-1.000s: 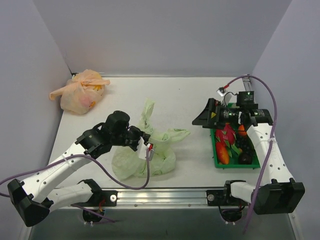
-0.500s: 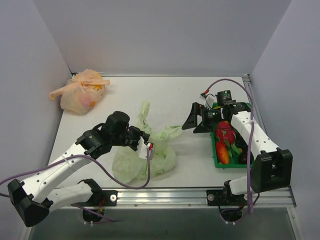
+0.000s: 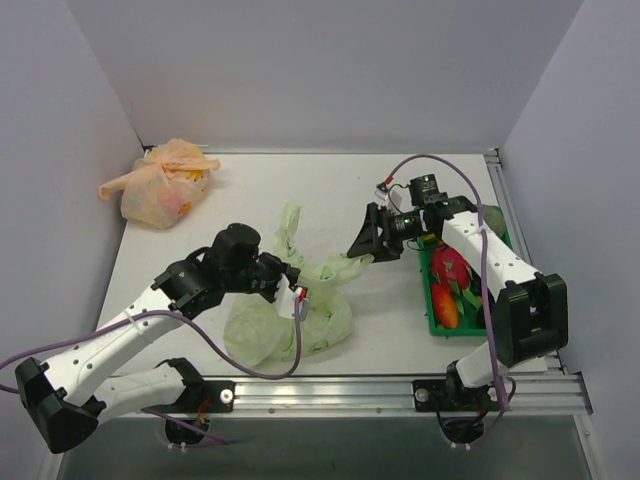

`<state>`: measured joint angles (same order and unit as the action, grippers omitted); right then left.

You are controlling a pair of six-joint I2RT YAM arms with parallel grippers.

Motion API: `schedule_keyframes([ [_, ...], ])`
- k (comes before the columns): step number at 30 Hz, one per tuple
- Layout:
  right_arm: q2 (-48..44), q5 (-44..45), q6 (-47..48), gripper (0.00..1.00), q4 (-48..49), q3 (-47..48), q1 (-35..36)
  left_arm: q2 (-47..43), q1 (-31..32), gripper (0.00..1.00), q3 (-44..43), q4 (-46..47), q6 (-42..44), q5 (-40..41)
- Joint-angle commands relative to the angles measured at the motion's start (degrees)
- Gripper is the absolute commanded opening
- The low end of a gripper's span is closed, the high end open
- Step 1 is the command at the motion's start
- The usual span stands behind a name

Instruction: Place the fake fruits into the plastic bag and tie a complex knot

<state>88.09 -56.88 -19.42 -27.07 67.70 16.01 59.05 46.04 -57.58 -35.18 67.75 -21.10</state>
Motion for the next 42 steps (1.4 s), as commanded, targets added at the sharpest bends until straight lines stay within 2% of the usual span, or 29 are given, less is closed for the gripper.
schedule_keyframes([
  [1,0.2,-3.5,-0.3,0.57,0.1,0.9,0.7,-0.1,0.3,0.00,0.3,3.0,0.1,0.0],
  [2,0.4,-3.8,-0.2,0.44,0.1,1.0,0.7,-0.1,0.4,0.00,0.4,3.3,0.0,0.0],
  [4,0.3,-4.2,0.3,0.25,0.0,1.7,0.7,-0.1,0.2,0.00,0.2,3.6,-1.5,0.4],
  [5,0.3,-4.5,0.5,0.08,-0.1,2.2,0.7,-0.1,0.2,0.00,0.0,3.9,-2.7,0.8],
  [6,0.0,-4.4,0.8,0.00,-0.1,2.6,0.7,-0.2,0.1,0.03,-0.8,4.2,-6.2,1.3],
  [8,-1.6,-2.7,2.2,0.00,-0.1,3.7,0.4,-0.1,-0.7,0.13,-2.2,4.9,-10.8,3.3],
  [9,-2.7,-1.8,3.3,0.00,-0.1,4.0,0.2,-0.2,-1.6,0.23,-4.1,4.9,-16.1,3.5],
  [10,-4.8,-0.7,4.6,0.00,-0.1,4.5,0.2,-0.2,-2.7,0.43,-5.5,4.9,-19.0,3.4],
  [13,-9.0,4.5,10.7,0.00,0.0,5.2,0.3,-0.7,-9.1,0.71,-10.4,4.9,-31.0,0.0],
  [14,-9.8,5.2,11.8,0.00,-0.2,5.4,0.3,-0.9,-11.0,0.74,-11.5,4.8,-33.9,-1.6],
  [15,-10.5,5.8,13.3,0.00,-0.2,5.5,0.3,-0.9,-13.8,0.77,-12.8,4.7,-39.4,-2.5],
  [18,-13.2,8.4,15.4,0.00,-0.3,5.0,0.6,-0.5,-18.4,0.82,-16.2,4.4,-48.5,-5.4],
  [23,-17.2,12.0,23.3,0.00,-1.9,3.7,2.3,3.6,-19.9,0.86,-19.7,4.4,-58.3,-4.3],
  [24,-18.4,12.6,24.6,0.00,-2.3,3.6,2.6,4.5,-20.0,0.90,-20.4,4.2,-61.0,-4.3],
  [26,-19.7,14.6,29.2,0.00,-3.2,3.6,4.5,7.2,-20.2,0.90,-21.8,4.2,-63.9,-3.9],
  [27,-21.0,15.5,30.7,0.00,-3.5,3.6,5.2,8.3,-20.2,0.95,-23.7,4.2,-66.0,-3.9],
  [34,-24.8,20.0,43.8,0.00,-6.6,4.3,11.6,17.3,-19.9,0.97,-34.1,3.5,-71.1,-9.6],
  [42,-24.9,23.8,50.6,0.00,-8.6,6.7,17.0,27.0,-14.4,0.97,-41.9,-2.3,-68.8,-7.1],
])
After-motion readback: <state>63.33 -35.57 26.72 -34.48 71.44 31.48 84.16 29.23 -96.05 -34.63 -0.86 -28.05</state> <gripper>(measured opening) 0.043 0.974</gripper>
